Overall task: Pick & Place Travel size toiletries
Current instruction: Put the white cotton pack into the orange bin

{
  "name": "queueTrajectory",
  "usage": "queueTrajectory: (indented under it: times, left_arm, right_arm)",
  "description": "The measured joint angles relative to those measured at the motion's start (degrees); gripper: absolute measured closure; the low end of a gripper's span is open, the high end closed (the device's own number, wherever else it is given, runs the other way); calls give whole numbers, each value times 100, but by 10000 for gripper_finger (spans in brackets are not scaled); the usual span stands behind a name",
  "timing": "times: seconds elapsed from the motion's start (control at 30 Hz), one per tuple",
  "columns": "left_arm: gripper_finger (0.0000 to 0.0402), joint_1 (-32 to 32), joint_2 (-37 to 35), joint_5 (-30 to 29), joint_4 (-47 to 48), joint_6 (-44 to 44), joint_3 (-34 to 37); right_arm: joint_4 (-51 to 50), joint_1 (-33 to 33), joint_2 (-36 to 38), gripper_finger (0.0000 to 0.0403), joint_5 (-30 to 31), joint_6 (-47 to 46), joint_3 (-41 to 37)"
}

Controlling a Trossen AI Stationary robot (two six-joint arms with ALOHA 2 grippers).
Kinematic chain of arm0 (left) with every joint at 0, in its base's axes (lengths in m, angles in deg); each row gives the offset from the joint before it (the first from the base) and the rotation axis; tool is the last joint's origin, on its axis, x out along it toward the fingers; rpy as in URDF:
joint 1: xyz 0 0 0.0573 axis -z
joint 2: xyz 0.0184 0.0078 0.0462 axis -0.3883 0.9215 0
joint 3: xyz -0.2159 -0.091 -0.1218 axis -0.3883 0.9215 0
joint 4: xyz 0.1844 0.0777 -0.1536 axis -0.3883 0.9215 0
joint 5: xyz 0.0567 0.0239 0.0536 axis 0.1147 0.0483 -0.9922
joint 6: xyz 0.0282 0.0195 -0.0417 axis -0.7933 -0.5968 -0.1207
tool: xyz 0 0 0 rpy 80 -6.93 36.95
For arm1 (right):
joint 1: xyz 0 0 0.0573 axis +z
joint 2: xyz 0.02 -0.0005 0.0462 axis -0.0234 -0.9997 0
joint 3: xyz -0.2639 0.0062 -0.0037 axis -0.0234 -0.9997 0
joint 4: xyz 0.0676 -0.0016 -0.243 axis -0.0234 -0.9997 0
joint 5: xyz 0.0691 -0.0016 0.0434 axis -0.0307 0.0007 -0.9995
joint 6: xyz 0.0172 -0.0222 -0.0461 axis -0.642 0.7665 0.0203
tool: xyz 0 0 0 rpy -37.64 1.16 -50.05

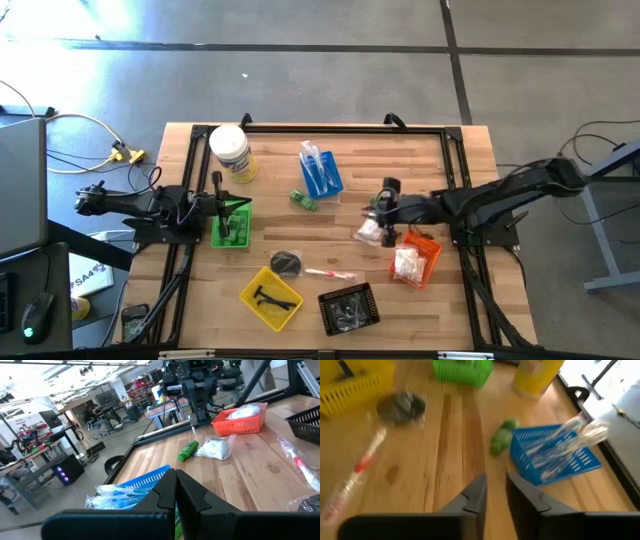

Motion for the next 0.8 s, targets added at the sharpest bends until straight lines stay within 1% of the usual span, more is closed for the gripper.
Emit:
queueTrajectory:
  times: [0.1, 0.2, 0.33, 0.5, 0.67, 0.8]
  left_arm:
    - [401, 0, -1, 9, 3, 17, 0]
    - [401, 0, -1, 11, 23, 50, -2]
    - [401, 0, 1, 9, 78, 119, -2]
    - [401, 0, -1, 9, 229, 148, -2]
    - [401, 0, -1, 9, 255, 196, -2]
    - [401, 0, -1, 9, 256, 196, -2]
  right_arm:
    - [-261, 163, -599, 291, -1, -100, 399]
    - [-504, 260, -1049, 253, -10, -564, 809]
    - [-1119, 438, -1504, 222, -12, -895, 1175]
    - [-1578, 743, -1999, 215, -45, -1150, 1265]
    - [-1668, 990, -2350, 214, -39, -1495, 1265]
    - [-1800, 1107, -2580, 214, 242, -1743, 1265]
